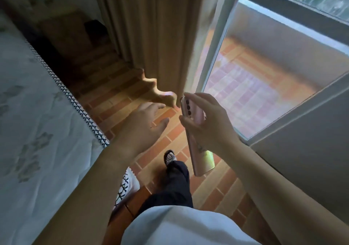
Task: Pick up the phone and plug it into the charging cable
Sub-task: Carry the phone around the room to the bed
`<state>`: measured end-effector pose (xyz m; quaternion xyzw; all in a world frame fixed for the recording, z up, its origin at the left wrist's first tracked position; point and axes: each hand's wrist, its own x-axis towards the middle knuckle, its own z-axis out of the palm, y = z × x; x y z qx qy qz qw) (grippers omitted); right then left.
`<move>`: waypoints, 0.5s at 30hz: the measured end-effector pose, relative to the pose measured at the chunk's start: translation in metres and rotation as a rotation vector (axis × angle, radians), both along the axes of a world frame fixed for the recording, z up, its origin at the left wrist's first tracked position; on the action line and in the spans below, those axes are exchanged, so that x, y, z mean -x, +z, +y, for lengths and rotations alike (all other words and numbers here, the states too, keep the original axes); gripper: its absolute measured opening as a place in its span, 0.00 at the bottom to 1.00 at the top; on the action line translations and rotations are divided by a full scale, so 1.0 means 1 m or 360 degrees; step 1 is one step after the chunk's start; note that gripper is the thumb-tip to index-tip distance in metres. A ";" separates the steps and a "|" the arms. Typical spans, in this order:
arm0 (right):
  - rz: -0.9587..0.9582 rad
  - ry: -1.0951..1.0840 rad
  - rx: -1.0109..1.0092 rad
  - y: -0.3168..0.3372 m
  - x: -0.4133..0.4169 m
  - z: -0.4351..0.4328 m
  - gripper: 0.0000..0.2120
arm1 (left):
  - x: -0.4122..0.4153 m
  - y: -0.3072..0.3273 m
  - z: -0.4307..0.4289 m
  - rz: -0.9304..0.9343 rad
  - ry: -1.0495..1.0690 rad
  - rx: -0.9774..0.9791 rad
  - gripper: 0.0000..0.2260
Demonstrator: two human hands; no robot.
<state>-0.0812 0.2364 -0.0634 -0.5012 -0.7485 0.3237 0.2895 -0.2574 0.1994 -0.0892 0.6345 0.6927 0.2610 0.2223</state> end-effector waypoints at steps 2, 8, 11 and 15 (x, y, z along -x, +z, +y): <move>-0.0020 0.0040 -0.0030 -0.002 0.020 0.052 0.23 | 0.017 -0.003 0.049 0.0016 0.0052 0.0018 0.18; -0.0015 0.0291 -0.0056 0.002 0.099 0.205 0.24 | 0.090 0.013 0.183 0.0025 0.0264 0.0037 0.18; -0.0023 0.0361 -0.0075 0.005 0.140 0.264 0.24 | 0.133 0.021 0.228 0.0047 0.0312 0.0046 0.18; 0.0012 0.0475 -0.0092 0.007 0.190 0.328 0.23 | 0.178 0.024 0.274 0.0053 0.0372 0.0056 0.19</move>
